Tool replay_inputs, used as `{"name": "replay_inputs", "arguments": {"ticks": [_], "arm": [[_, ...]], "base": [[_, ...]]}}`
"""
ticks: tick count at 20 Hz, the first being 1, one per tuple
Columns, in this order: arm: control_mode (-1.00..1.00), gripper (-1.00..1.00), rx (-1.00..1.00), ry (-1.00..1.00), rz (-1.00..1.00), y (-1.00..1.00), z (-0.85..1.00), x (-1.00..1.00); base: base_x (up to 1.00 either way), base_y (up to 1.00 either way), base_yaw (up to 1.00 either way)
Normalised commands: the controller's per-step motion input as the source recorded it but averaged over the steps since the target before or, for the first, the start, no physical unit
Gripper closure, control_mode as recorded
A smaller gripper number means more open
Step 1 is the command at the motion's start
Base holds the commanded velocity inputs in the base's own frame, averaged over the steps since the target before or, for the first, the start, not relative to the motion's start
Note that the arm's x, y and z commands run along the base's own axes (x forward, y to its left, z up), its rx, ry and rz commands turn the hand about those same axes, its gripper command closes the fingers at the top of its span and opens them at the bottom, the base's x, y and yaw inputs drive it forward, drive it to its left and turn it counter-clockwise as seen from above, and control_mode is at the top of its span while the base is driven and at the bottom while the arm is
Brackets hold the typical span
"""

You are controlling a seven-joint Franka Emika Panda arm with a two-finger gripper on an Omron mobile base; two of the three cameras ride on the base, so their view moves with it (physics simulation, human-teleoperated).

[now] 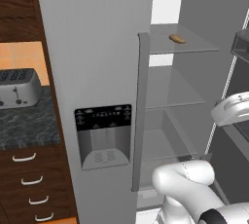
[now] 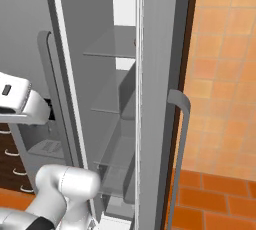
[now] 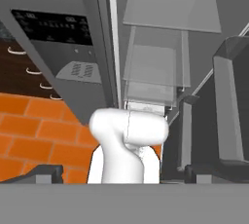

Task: Place one sweet potato and one chicken drumstick in each tupperware on the nearby counter, to pack two identical lunches.

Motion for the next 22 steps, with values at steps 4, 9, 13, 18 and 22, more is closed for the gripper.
{"name": "replay_inputs", "arguments": {"ticks": [4, 9, 13, 18, 22], "arm": [[-1.00, -1.00, 0.06, 0.00, 0.03, -0.37, 0.16, 1.00], [-1.00, -1.00, 0.09, -0.08, 0.01, -0.34, 0.27, 1.00], [-1.00, -1.00, 0.16, -0.31, 0.09, -0.25, 0.01, 1.00], [-1.00, -1.00, 0.03, -0.51, 0.05, 0.00, -0.13, 1.00], [-1.00, -1.00, -0.02, -0.08, 0.00, -0.01, 0.07, 1.00]], "base": [[0.00, 0.00, 0.00], [0.00, 0.00, 0.00], [0.00, 0.00, 0.00], [0.00, 0.00, 0.00], [0.00, 0.00, 0.00]]}}
